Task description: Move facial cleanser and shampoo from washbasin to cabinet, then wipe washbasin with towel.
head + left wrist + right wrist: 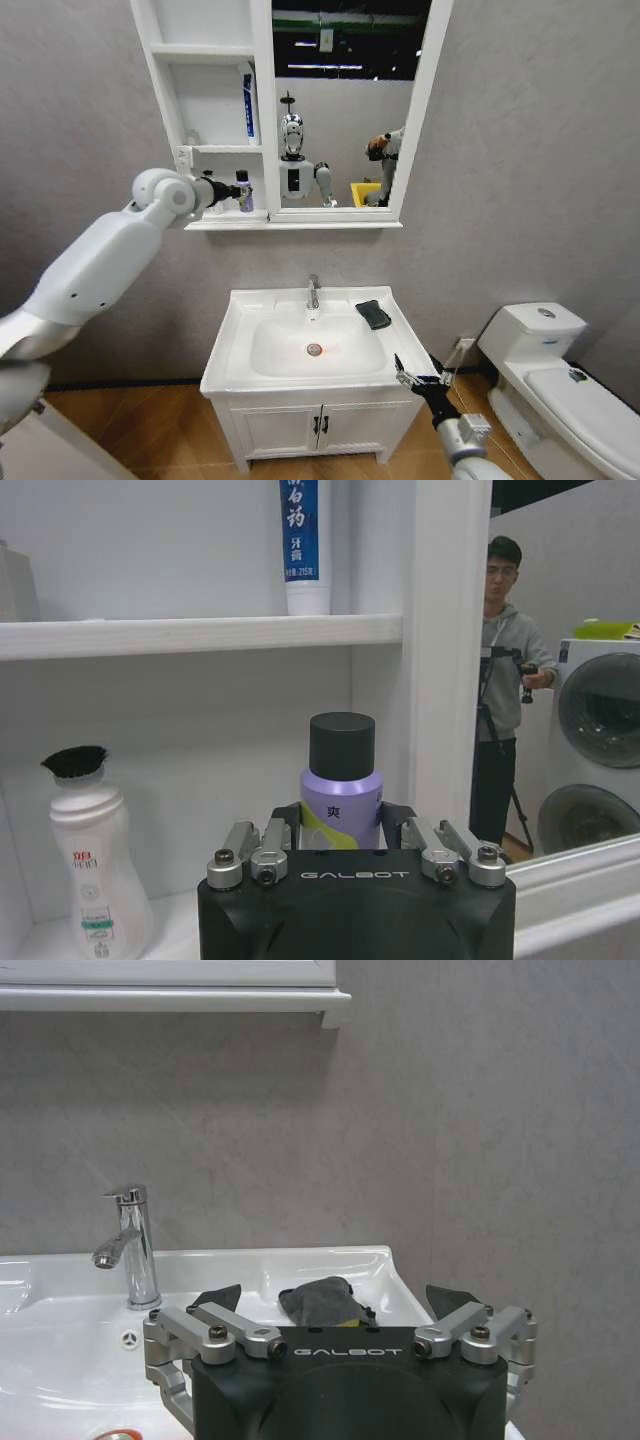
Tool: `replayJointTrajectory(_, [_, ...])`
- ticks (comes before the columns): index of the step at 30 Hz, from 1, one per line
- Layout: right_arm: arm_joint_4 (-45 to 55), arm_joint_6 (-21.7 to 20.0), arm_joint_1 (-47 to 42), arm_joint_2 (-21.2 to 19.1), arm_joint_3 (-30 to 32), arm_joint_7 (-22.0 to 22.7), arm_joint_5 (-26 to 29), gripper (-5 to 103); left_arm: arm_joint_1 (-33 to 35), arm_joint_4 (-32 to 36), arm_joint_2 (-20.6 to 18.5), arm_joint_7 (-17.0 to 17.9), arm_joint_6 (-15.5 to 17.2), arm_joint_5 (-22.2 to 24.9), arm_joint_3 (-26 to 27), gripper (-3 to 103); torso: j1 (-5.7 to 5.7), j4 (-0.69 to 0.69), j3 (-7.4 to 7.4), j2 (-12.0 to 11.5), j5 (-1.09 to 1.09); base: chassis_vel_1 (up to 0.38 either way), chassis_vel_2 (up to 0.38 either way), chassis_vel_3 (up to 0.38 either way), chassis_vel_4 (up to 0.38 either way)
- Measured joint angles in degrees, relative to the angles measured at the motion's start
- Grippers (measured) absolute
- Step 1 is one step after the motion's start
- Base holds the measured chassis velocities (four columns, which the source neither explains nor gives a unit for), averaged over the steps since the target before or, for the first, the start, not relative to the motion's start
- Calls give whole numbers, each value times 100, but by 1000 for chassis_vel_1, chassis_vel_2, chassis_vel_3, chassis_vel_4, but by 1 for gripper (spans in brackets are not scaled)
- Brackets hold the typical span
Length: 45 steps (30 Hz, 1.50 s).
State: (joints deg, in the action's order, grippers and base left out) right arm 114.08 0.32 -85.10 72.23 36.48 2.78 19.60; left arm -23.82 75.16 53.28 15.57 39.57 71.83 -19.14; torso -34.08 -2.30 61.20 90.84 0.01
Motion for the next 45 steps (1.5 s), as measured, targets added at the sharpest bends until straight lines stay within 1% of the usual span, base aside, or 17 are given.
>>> replayJointTrajectory(1, [-7,7,3,-6,7,-1,19,100,-95,-264,129,-104,-31,-178,-54,42,0,0,0,0,-1,0,0,0,0])
replayJointTrajectory(2, [-7,7,3,-6,7,-1,19,100,-95,-264,129,-104,-31,-178,-54,42,0,0,0,0,-1,0,0,0,0])
replayJointTrajectory(4, [-43,40,9,-27,28,-3,64,100,-199,-668,324,-294,-72,-538,-89,42,0,2,0,0,0,0,0,0,0])
replayJointTrajectory(6, [-83,65,14,-42,41,-4,86,100,-207,-829,392,-379,-87,-696,-95,42,0,1,0,0,-1,0,0,0,0])
replayJointTrajectory(14, [-143,83,45,-86,66,-4,128,100,9,-1056,527,-418,-146,-904,-29,42,1,1,-1,0,-2,0,0,0,0])
replayJointTrajectory(25, [-144,82,34,-63,67,-4,120,100,31,-1222,621,-427,-191,-964,9,42,1,1,-1,0,-1,0,0,0,0])
replayJointTrajectory(26, [-136,82,26,-64,72,-3,119,100,31,-1248,633,-415,-193,-967,26,39,1,1,-1,0,-1,0,0,0,0])
replayJointTrajectory(28, [-123,78,25,-68,80,-2,119,100,54,-1250,630,-395,-196,-957,69,47,1,1,-1,0,-1,0,0,0,0])
replayJointTrajectory(31, [-111,71,29,-69,83,0,118,100,102,-1214,604,-371,-207,-927,114,53,1,0,-1,0,-1,0,0,0,0])
replayJointTrajectory(35, [-86,62,31,-53,83,2,108,100,243,-1117,520,-359,-255,-907,166,75,1,2,-1,0,-2,0,0,0,0])
replayJointTrajectory(37, [-84,62,30,-51,83,2,106,100,262,-1111,519,-353,-269,-914,185,75,1,2,-1,0,-2,0,0,0,0])
replayJointTrajectory(39, [-67,55,24,-43,83,4,93,100,372,-954,438,-332,-327,-925,333,86,0,-3,-1,0,-1,0,0,0,0])
replayJointTrajectory(40, [-67,55,24,-43,83,4,93,100,372,-954,438,-332,-327,-925,333,86,0,-3,-1,0,-1,0,0,0,0])
replayJointTrajectory(42, [-51,50,18,-38,83,5,92,100,519,-627,220,-329,-372,-907,482,95,0,-5,-1,0,0,0,0,0,0])
replayJointTrajectory(43, [-48,45,15,-33,84,7,92,100,722,-196,-95,-356,-461,-873,667,98,0,0,-1,0,-2,0,0,0,0])
replayJointTrajectory(44, [-48,45,15,-33,84,7,92,100,722,-196,-95,-356,-461,-873,667,98,0,0,-1,0,-2,0,0,0,0])
replayJointTrajectory(45, [-49,44,19,-29,80,7,92,100,927,214,-366,-429,-568,-866,860,100,0,-1,-1,0,-3,0,0,0,0])
